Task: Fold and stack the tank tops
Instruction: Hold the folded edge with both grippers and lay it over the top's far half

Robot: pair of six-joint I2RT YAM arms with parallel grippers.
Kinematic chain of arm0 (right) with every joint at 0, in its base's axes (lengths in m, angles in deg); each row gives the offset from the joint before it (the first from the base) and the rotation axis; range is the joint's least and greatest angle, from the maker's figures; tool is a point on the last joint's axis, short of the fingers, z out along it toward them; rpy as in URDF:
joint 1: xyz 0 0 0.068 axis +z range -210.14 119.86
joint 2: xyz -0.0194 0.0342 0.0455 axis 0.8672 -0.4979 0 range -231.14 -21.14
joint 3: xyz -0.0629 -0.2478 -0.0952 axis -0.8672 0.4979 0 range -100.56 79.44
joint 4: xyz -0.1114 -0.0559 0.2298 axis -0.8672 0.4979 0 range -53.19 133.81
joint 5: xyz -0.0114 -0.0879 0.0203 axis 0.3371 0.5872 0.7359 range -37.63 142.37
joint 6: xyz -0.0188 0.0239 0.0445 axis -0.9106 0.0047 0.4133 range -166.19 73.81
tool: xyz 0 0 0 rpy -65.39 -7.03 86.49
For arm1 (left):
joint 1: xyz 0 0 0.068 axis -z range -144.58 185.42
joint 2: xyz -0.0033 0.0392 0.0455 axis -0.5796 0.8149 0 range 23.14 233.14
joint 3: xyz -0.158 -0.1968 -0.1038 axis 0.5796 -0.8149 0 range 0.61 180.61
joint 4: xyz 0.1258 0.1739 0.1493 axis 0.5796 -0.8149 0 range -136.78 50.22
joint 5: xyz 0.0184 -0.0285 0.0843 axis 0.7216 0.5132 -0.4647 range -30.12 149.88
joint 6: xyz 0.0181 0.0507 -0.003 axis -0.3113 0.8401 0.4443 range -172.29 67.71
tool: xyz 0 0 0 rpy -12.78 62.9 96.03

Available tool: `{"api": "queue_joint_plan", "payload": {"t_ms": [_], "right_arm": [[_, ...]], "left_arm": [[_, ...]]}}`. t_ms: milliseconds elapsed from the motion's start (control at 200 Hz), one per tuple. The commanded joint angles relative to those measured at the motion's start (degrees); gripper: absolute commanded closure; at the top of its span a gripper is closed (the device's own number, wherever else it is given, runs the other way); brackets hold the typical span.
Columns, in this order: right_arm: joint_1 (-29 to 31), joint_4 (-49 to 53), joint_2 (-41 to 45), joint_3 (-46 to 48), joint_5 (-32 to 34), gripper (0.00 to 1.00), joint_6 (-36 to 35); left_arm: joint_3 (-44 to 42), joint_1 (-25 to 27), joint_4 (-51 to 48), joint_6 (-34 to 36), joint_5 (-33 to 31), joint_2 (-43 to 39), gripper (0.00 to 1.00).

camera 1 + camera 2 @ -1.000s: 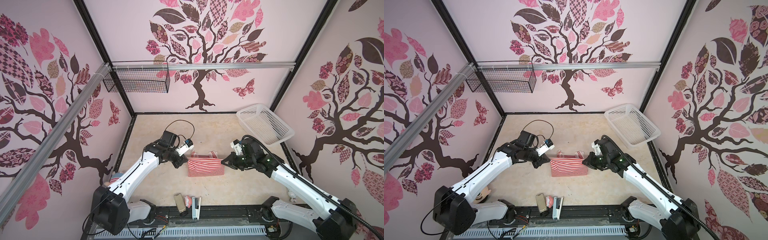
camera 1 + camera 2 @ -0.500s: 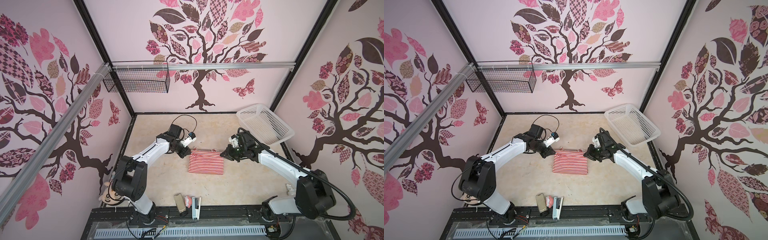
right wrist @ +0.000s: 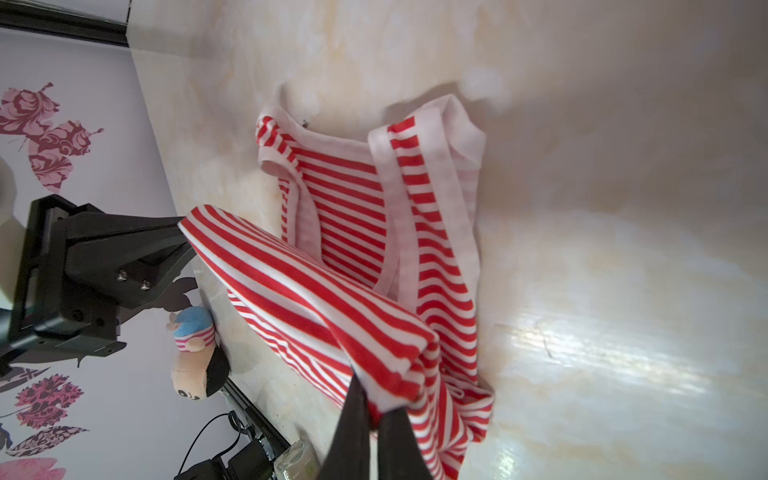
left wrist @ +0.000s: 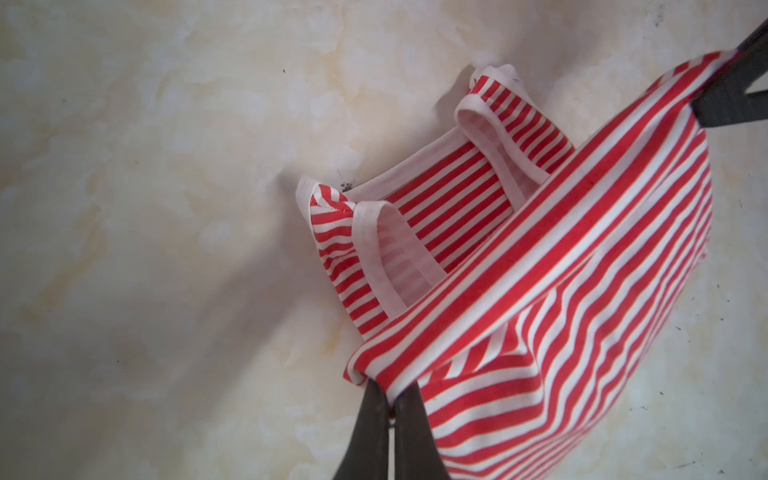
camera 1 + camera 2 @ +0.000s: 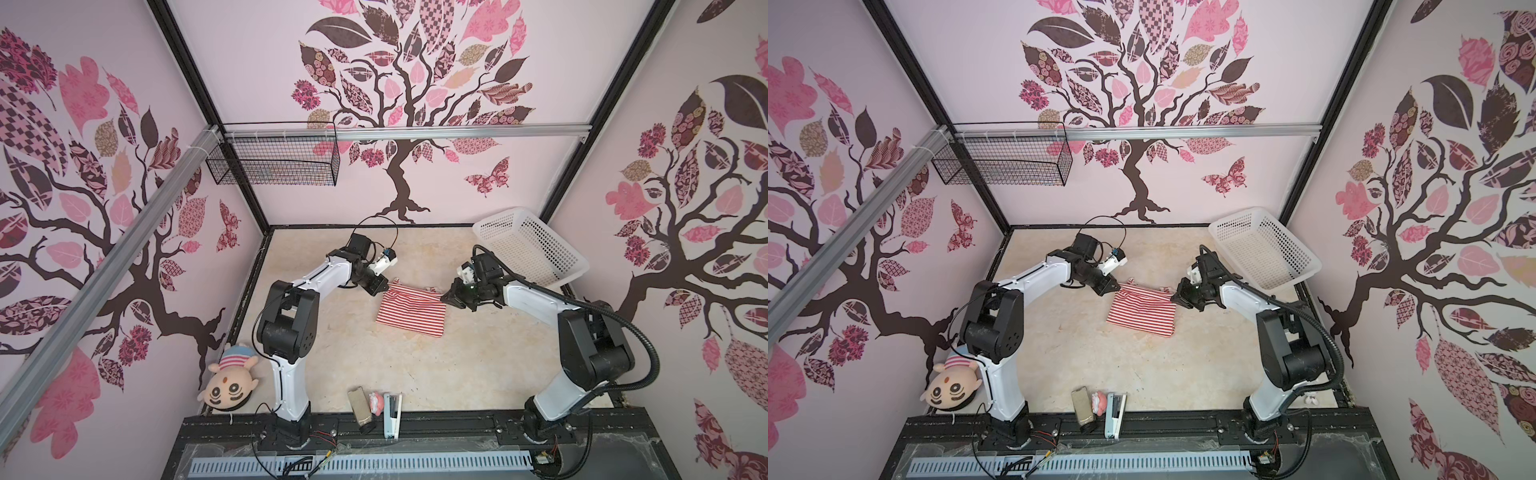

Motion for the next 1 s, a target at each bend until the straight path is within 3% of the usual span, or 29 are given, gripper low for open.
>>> {"api": "queue_joint_plan", "payload": {"t_ms": [0, 660, 811, 996], "right_arm": [[-2.1, -0.8, -4.1, -1.9, -0.1, 1.00, -0.8], [-6.6, -4.8, -19.1, -12.6, -2.9, 1.00, 1.3], [-6.7, -4.2, -21.2, -15.2, -3.3, 1.00, 1.7], [-6.7, -4.5, -19.2, -15.1, -4.7, 1.00, 2.0]], "left_arm": [[5.4, -0.7, -0.9, 0.0, -1.2, 4.0, 1.00], [32.8, -1.5, -8.4, -3.9, -3.1, 23.5, 0.98], [40.4, -1.5, -14.7, -4.2, -5.4, 28.0, 0.97], [35.5, -1.7, -12.6, -3.8, -4.9, 24.6, 0.99]]}}
